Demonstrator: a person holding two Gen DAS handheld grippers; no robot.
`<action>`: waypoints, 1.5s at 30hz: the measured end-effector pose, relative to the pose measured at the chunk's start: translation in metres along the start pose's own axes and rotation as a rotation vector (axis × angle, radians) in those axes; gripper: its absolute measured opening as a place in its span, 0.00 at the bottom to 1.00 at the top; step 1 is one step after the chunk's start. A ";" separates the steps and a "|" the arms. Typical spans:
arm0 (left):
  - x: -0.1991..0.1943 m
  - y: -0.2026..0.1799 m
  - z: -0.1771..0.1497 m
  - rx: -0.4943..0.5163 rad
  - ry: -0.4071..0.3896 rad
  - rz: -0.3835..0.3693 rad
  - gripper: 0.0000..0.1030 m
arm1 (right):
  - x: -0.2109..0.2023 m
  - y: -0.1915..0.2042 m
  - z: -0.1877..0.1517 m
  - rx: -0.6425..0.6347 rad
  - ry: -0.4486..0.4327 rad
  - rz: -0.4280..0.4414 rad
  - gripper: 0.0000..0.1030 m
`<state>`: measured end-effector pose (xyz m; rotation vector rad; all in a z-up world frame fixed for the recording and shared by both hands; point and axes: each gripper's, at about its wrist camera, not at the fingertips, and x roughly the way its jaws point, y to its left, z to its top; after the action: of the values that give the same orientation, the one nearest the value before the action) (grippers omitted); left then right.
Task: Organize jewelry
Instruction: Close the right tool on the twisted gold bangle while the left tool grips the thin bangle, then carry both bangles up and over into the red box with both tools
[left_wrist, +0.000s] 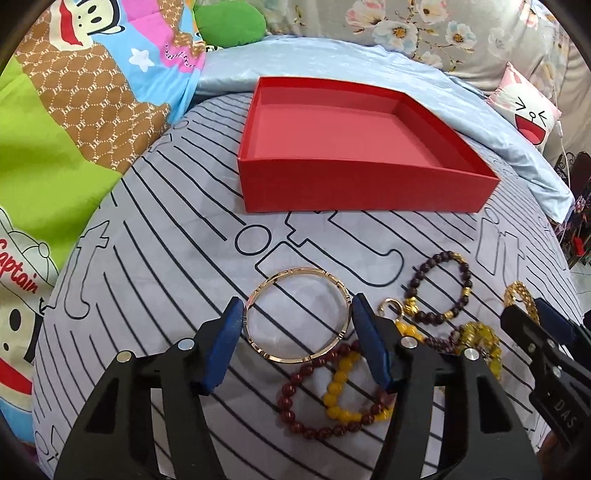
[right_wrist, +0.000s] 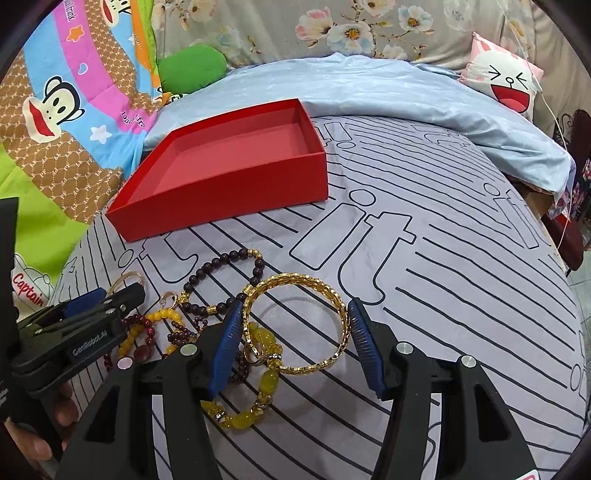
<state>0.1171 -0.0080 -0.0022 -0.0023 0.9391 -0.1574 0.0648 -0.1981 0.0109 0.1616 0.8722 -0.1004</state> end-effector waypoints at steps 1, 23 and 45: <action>-0.004 0.001 0.000 0.002 -0.006 0.000 0.56 | -0.001 0.002 0.001 -0.001 -0.001 0.001 0.54; -0.033 0.001 0.016 0.047 -0.048 0.045 0.56 | -0.015 0.023 0.019 -0.050 -0.042 0.024 0.54; -0.008 -0.003 0.106 0.035 -0.117 0.027 0.56 | 0.031 0.017 0.126 -0.088 -0.078 0.079 0.54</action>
<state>0.1973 -0.0170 0.0670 0.0330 0.8193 -0.1466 0.1818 -0.2053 0.0687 0.1090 0.7901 0.0057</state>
